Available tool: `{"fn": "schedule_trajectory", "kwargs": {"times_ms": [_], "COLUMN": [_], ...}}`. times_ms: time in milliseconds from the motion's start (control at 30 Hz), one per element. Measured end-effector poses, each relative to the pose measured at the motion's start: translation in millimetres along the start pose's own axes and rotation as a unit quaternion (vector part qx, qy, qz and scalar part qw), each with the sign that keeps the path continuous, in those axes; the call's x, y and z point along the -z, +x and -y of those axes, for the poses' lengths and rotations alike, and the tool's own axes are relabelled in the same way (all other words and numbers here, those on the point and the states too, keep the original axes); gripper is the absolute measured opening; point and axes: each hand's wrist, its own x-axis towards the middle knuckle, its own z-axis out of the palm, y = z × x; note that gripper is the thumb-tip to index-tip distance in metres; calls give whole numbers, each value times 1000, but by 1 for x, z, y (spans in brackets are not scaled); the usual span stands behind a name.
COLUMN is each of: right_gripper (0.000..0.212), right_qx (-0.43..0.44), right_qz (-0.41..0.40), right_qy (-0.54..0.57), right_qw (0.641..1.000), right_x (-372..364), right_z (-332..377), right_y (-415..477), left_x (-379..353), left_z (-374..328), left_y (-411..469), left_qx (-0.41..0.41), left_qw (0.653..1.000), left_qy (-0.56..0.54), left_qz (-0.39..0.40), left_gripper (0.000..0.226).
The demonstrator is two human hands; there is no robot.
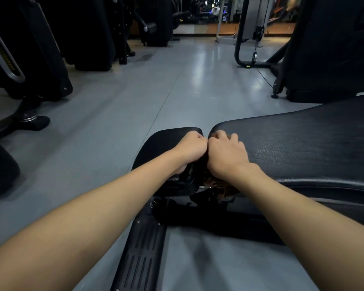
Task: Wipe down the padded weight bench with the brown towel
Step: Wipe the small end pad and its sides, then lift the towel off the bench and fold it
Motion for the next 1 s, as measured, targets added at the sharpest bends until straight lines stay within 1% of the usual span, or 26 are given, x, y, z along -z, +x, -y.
{"fn": "schedule_trajectory", "kwargs": {"times_ms": [67, 167, 267, 333, 367, 400, 433, 500, 533, 567, 633, 667, 700, 733, 767, 800, 833, 867, 900, 933, 967, 1000], "right_gripper": [33, 29, 34, 36, 36, 36, 36, 38, 38, 38, 38, 37, 34, 28, 26, 29, 38, 46, 53, 61, 65, 60], "right_qx": [16, 5, -35, -83, -111, -140, -163, -173, -167, -161, -145, -136, -129, -131, -142, -160, -180, -199, -222, -250, -273, -289], "right_qz": [-2, 11, 24, 20, 10, -9, -31, -67, -77, -80, -69, -58, -46, -36, -24, -11, -3, -6, -15, -20, -19, -15], "right_qy": [-21, -45, -65, -71, -56, -14, 55, 216, 279, 326, 379, 399, 428, 474, 533, 593, 647, 676, 684, 678, 667, 661], "right_qw": [1000, 999, 997, 994, 992, 990, 985, 959, 943, 928, 911, 905, 893, 870, 834, 789, 741, 709, 695, 691, 692, 692], "right_x": [7, 15, 24, 31, 34, 36, 41, 57, 68, 83, 118, 139, 162, 186, 215, 247, 278, 310, 339, 367, 396, 425], "right_z": [-8, -28, -49, -63, -70, -77, -82, -85, -82, -77, -69, -66, -65, -67, -72, -78, -85, -96, -107, -118, -131, -143], "right_y": [-3, -9, -15, -15, -14, -12, -11, -8, -8, -8, -6, -5, -5, -4, -4, -5, -6, -6, -9, -12, -17, -23], "left_x": [-1, -5, -14, -21, -24, -27, -29, -32, -32, -31, -27, -24, -20, -16, -12, -7, -2, 3, 6, 9, 12, 13], "left_z": [1, -3, -7, -11, -14, -18, -24, -41, -53, -68, -103, -123, -146, -169, -195, -223, -254, -288, -319, -351, -385, -419], "left_y": [1, 4, 10, 14, 16, 19, 20, 22, 22, 21, 15, 11, 8, 5, 1, -6, -14, -23, -31, -38, -47, -56], "left_qx": [2, 0, -6, -14, -19, -23, -23, 16, 53, 88, 128, 133, 131, 124, 118, 115, 115, 112, 111, 110, 110, 113], "left_qw": [1000, 1000, 1000, 1000, 1000, 999, 998, 991, 983, 971, 940, 931, 929, 931, 932, 934, 932, 929, 929, 928, 928, 927], "left_qy": [-14, 8, 19, 0, -15, -30, -55, -130, -162, -196, -271, -297, -310, -317, -322, -321, -325, -328, -324, -318, -313, -303], "left_qz": [2, -6, -4, 1, 3, 3, 7, 41, 70, 106, 160, 163, 151, 130, 117, 110, 114, 130, 144, 158, 172, 188], "left_gripper": [18, 19, 12, 9, 7, 5, 9, 31, 42, 47, 43, 38, 34, 33, 38, 46, 49, 45, 40, 37, 39, 45]}}
